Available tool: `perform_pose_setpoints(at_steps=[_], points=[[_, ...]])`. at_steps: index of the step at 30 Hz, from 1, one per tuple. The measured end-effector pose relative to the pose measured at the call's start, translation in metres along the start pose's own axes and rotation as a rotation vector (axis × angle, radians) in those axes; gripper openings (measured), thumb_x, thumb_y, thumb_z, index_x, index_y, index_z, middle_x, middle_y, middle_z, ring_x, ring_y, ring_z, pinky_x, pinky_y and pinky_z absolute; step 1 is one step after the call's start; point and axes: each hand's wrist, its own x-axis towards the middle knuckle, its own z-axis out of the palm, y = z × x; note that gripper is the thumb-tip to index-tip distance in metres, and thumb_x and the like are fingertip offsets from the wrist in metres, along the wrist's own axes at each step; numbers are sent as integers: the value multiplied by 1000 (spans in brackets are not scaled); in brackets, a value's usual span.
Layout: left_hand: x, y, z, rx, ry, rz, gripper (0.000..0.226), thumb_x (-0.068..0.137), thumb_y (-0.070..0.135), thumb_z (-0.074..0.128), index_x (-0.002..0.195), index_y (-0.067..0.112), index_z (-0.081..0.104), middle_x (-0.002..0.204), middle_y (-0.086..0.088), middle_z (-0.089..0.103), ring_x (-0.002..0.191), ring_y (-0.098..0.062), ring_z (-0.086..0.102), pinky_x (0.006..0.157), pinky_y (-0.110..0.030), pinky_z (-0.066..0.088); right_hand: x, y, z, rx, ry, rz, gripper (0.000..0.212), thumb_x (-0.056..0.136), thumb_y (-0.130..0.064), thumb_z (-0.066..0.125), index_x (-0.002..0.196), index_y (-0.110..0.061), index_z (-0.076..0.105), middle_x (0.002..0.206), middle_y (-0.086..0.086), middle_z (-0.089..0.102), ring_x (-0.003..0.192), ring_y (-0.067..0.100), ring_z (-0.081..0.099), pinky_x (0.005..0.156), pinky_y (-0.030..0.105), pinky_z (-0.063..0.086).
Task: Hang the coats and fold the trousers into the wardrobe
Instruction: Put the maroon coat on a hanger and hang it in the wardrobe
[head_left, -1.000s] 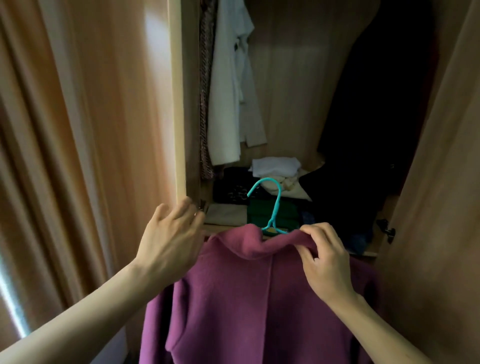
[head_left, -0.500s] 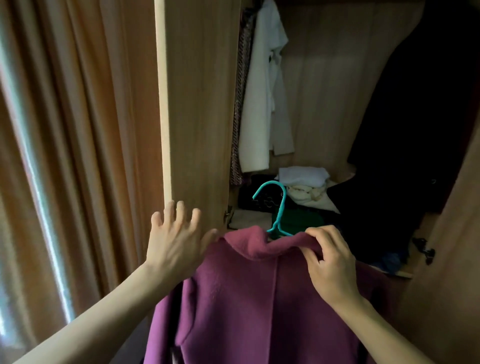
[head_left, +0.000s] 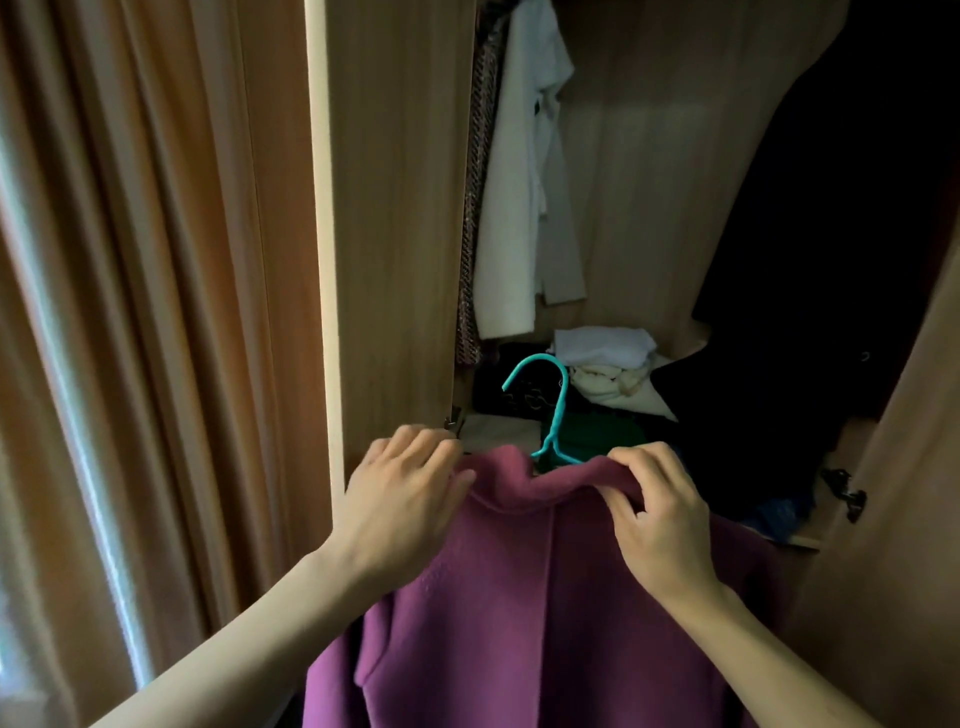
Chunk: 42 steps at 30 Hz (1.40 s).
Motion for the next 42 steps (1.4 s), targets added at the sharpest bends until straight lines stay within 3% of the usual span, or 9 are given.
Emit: perform_pose_setpoints(at_steps=[2, 5, 10, 13, 19, 25, 32, 39, 42], points=[[2, 10, 3, -129, -6, 43, 38, 98, 47, 40, 118, 22, 60, 109, 6, 64, 97, -19, 59, 79, -36, 50, 0, -2, -2, 3, 5, -3, 29, 78, -7, 81, 104, -8, 68, 96, -1, 59, 84, 17, 61, 69, 41, 55], [6, 19, 14, -213, -9, 57, 40, 93, 48, 49, 123, 23, 57, 109, 7, 64, 95, -17, 58, 79, -35, 53, 0, -3, -8, 7, 16, 9, 27, 80, -11, 80, 104, -8, 68, 96, -2, 59, 84, 15, 61, 70, 38, 56], [25, 29, 32, -274, 104, 75, 34, 87, 40, 56, 112, 18, 63, 97, 5, 62, 87, -20, 58, 75, -36, 52, 4, 4, -21, 6, 24, 44, 24, 86, -22, 71, 106, -10, 67, 99, -4, 59, 88, 12, 61, 71, 35, 56], [46, 41, 38, -298, 209, 125, 28, 85, 31, 58, 107, 14, 64, 96, 2, 61, 86, -22, 56, 75, -33, 48, 18, 11, -33, -16, 51, 49, 23, 84, -16, 74, 106, -11, 66, 100, -4, 59, 89, 14, 61, 73, 38, 56], [97, 68, 41, -270, 367, 245, 25, 84, 15, 56, 107, 7, 63, 97, -7, 61, 83, -30, 56, 69, -48, 50, 52, 31, -59, -115, 148, 1, 30, 79, -3, 79, 104, -11, 65, 99, -1, 58, 90, 20, 60, 73, 46, 52], [151, 84, 51, -239, 516, 364, 28, 82, 9, 58, 110, 8, 57, 100, -8, 62, 81, -30, 57, 65, -47, 47, 86, 60, -75, -244, 246, -30, 34, 74, 1, 78, 104, -9, 68, 101, 2, 57, 92, 21, 56, 76, 44, 49], [235, 98, 64, -265, 581, 415, 31, 81, 6, 57, 112, 9, 51, 99, -10, 59, 83, -32, 55, 70, -50, 48, 146, 112, -85, -240, 260, -121, 29, 79, -2, 72, 108, -7, 67, 102, 4, 56, 94, 20, 55, 77, 42, 51], [348, 117, 50, -229, 675, 499, 28, 83, 6, 58, 111, 7, 53, 100, -12, 58, 86, -33, 53, 73, -51, 48, 237, 167, -104, -237, 424, -235, 29, 75, 2, 73, 104, -2, 68, 98, 8, 59, 91, 22, 57, 81, 33, 50], [392, 124, 47, -189, 730, 522, 27, 83, 6, 59, 109, 5, 55, 100, -13, 57, 86, -33, 51, 74, -50, 47, 273, 188, -109, -244, 456, -270, 32, 73, 3, 71, 104, -1, 68, 99, 10, 59, 91, 23, 58, 80, 35, 51]])
